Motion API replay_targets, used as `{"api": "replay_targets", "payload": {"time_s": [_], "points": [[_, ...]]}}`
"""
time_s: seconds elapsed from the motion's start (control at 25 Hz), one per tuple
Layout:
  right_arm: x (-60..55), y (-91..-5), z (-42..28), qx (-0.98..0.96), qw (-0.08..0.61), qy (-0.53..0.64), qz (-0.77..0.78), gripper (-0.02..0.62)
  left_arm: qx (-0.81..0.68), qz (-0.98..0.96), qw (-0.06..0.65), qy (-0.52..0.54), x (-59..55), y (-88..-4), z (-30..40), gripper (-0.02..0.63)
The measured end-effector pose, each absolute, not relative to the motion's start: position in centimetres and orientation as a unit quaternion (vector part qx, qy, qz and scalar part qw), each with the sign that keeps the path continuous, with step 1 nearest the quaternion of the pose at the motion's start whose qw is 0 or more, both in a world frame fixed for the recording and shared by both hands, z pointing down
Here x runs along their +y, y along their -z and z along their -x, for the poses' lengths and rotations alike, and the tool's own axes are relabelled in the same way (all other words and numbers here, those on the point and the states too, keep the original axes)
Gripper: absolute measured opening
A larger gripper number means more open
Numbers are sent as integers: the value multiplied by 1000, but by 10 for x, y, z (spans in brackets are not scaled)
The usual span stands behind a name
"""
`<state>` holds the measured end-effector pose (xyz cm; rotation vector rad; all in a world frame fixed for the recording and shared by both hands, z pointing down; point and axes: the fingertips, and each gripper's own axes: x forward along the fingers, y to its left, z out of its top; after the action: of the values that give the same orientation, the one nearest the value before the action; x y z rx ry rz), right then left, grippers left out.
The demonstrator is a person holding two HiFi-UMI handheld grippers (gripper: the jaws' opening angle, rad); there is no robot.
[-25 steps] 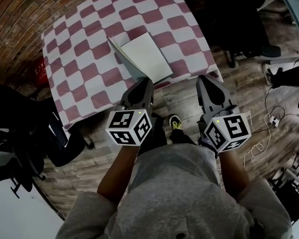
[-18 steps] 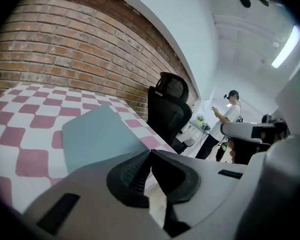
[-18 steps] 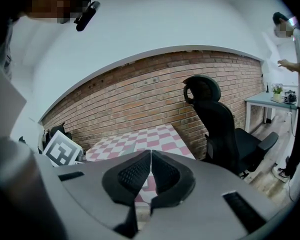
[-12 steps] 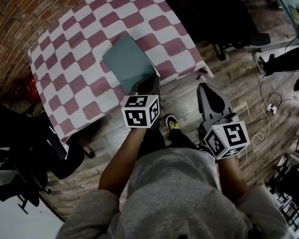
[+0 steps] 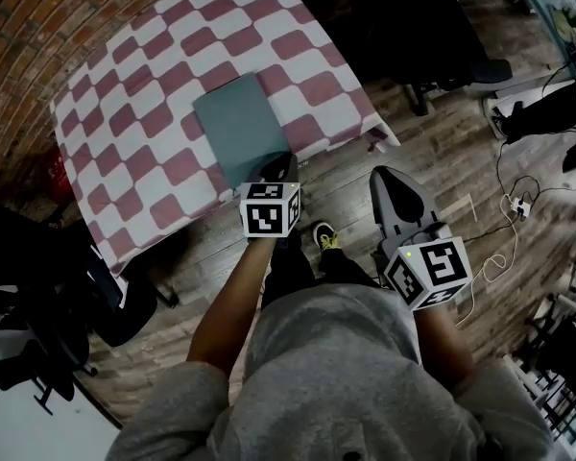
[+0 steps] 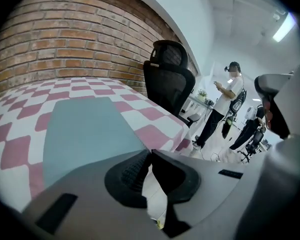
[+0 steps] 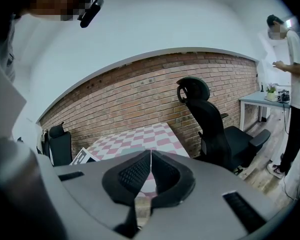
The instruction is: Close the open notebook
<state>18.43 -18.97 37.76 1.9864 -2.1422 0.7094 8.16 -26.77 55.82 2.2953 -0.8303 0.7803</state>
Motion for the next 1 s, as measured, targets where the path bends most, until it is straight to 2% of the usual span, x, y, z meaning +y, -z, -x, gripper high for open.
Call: {"api": "replay_targets", "payload": {"time_s": [0.04, 0.16, 0.2, 0.56, 1.0], "points": [[-190, -376, -186, -713, 67, -233, -659, 28, -309, -861, 287, -285, -268, -557, -84, 20], [-186, -374, -193, -714, 64, -227, -659, 28, -296, -865, 300, -272, -259, -553, -88, 104], [-183, -373, -196, -715, 64, -226, -659, 28, -291, -864, 305, -275, -253, -554, -88, 107], [-161, -363, -218, -733, 62, -204, -646, 28, -320, -858, 292, -277, -201, -536, -67, 107], [-134, -335, -220, -772, 44, -174, -610, 28, -410, -866, 240, -156, -161, -412, -29, 104]]}}
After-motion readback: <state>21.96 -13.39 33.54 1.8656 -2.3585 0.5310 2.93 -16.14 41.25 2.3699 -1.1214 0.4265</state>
